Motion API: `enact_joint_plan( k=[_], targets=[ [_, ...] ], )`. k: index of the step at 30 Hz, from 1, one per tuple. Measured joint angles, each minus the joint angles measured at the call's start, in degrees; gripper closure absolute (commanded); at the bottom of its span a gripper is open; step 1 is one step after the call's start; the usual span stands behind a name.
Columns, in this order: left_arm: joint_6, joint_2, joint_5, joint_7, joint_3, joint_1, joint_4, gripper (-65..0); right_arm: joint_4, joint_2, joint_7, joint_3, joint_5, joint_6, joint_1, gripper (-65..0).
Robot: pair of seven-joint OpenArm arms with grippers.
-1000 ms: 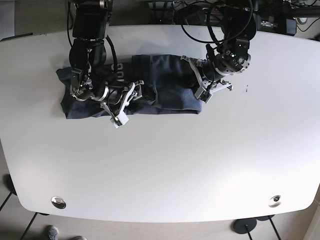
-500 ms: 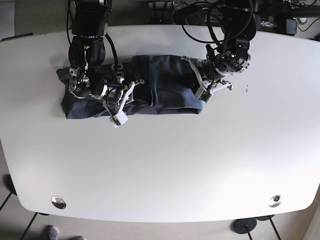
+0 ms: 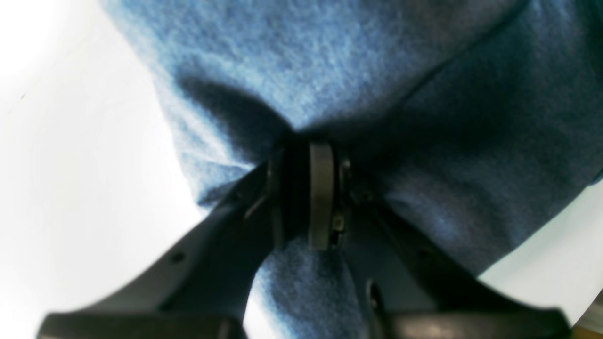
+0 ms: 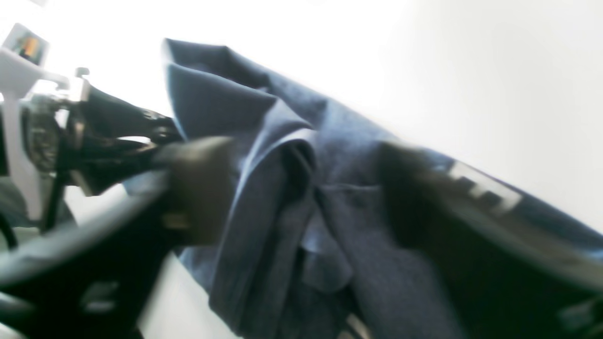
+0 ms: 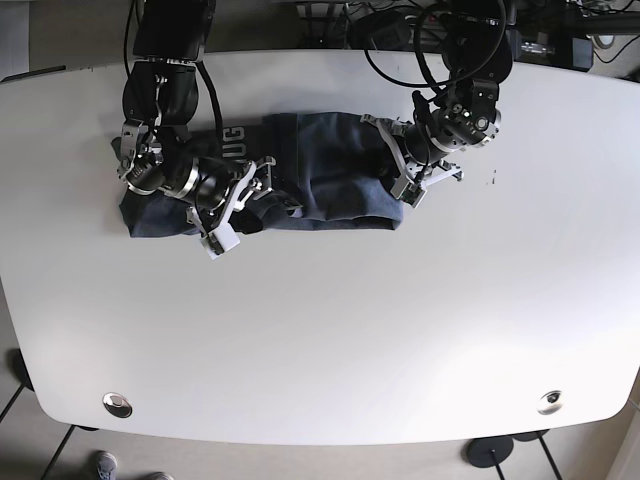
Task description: Fold the T-shirt properly
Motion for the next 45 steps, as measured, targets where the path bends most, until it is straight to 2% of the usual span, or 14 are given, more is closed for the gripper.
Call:
enact_joint_plan(
  k=[7, 10, 11, 14, 16, 23, 27, 31, 36, 37, 41, 43, 45],
  targets=[
    [0.0, 0.0, 0.0, 0.0, 0.0, 0.02, 0.04, -4.9, -8.0, -1.7, 1.9, -0.04, -2.12, 0.0, 2.78, -56.1],
    [0.0, 0.0, 0.0, 0.0, 0.0, 0.02, 0.04, -4.9, -10.99, -1.92, 1.9, 0.07, -2.34, -0.11, 3.54, -47.7],
    [0.0, 0.0, 0.0, 0.0, 0.0, 0.02, 0.04, -4.9, -12.15, -2.12, 2.03, 0.04, -2.32, -0.11, 3.67, -42.8],
    [0.0, 0.0, 0.0, 0.0, 0.0, 0.02, 0.07, -4.9, -14.71, -2.45, 3.54, -0.04, -2.29, -0.09, 4.07, -20.1],
    [0.0, 0.0, 0.02, 0.02, 0.0, 0.02, 0.07, -4.9, -14.88, -2.32, 3.54, 0.0, -2.32, -0.15, 4.31, -1.7],
    [0.0, 0.0, 0.0, 0.0, 0.02, 0.02, 0.07, -4.9, -10.19, -2.16, 3.37, 0.57, -2.14, -0.11, 4.35, -2.2],
    [0.0, 0.0, 0.0, 0.0, 0.02, 0.02, 0.07, -4.9, -9.29, -2.03, 3.3, 4.09, -2.08, 0.02, 4.35, -2.4],
    [0.0, 0.0, -0.15, 0.0, 0.04, 0.04, 0.17, -4.9, -9.31, -0.22, 3.43, 5.2, -2.19, 0.02, 4.33, -2.5],
    [0.04, 0.17, 1.27, 2.6, -1.55, 0.42, 4.9, -5.3, -9.31, 1.66, 5.09, 5.25, -2.34, -0.13, 4.33, -3.6],
    [0.04, 0.2, 1.31, 2.58, -1.55, 0.11, 5.9, -5.4, -9.31, 1.64, 5.35, 5.22, -2.32, -0.15, 4.31, -6.5],
    [0.04, 2.93, 1.27, 2.73, -1.92, -3.54, 9.42, -5.4, -7.56, 3.06, 5.22, 5.09, -2.16, -0.2, 3.87, -29.3],
    [-0.04, 3.19, 0.7, 2.6, -1.64, -5.11, 9.79, -5.4, -3.26, 3.21, 5.42, 5.18, -1.66, -0.17, 2.01, -37.4],
    [0.04, 2.89, 1.31, 2.78, -1.66, -7.76, 7.76, -5.4, 2.1, 2.64, 5.01, 4.85, -1.7, -0.17, -0.44, -41.2]
  ],
)
